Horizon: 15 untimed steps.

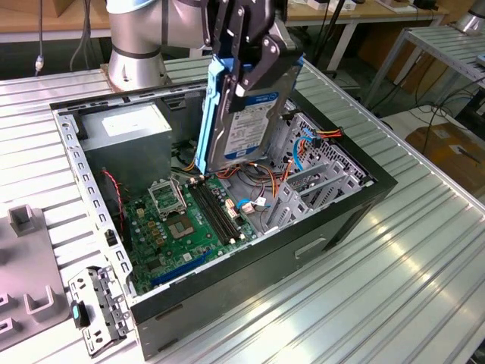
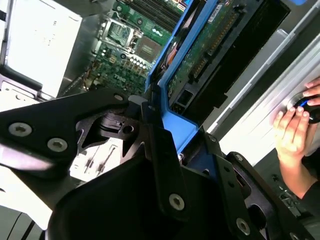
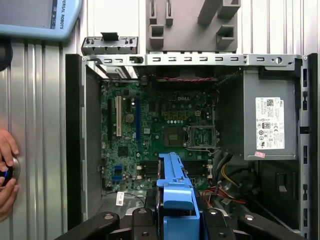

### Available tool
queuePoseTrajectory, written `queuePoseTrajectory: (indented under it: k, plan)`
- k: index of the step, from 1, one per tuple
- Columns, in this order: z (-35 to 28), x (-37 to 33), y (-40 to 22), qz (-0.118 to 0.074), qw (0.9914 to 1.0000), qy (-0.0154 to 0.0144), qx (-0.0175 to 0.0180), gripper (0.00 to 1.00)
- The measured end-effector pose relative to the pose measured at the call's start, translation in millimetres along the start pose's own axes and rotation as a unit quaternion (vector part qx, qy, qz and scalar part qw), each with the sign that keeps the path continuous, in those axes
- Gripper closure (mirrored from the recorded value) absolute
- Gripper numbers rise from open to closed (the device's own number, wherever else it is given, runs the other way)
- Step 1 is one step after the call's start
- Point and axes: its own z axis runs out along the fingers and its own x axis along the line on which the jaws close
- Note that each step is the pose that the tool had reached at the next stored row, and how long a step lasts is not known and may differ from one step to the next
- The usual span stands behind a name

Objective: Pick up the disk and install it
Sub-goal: 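Insert the disk into the insertion slot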

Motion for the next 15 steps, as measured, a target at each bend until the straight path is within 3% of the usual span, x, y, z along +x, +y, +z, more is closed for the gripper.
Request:
queuePoseTrajectory:
  k: [4, 6, 10, 12, 15]
  plan:
    - [0.7, 14.7, -6.0, 0.000, 1.00000, 0.0001, 0.0000, 0.63]
    - [1.2, 19.0, -12.7, 0.000, 1.00000, 0.0003, 0.0000, 0.63]
    - [2.3, 24.0, -31.3, 0.000, 1.00000, 0.0008, 0.0000, 0.63]
    - [3.1, 28.4, -46.7, 0.000, 1.00000, 0.0012, 0.0000, 0.63]
    - [3.7, 32.9, -56.4, 0.000, 1.00000, 0.0015, 0.0000, 0.63]
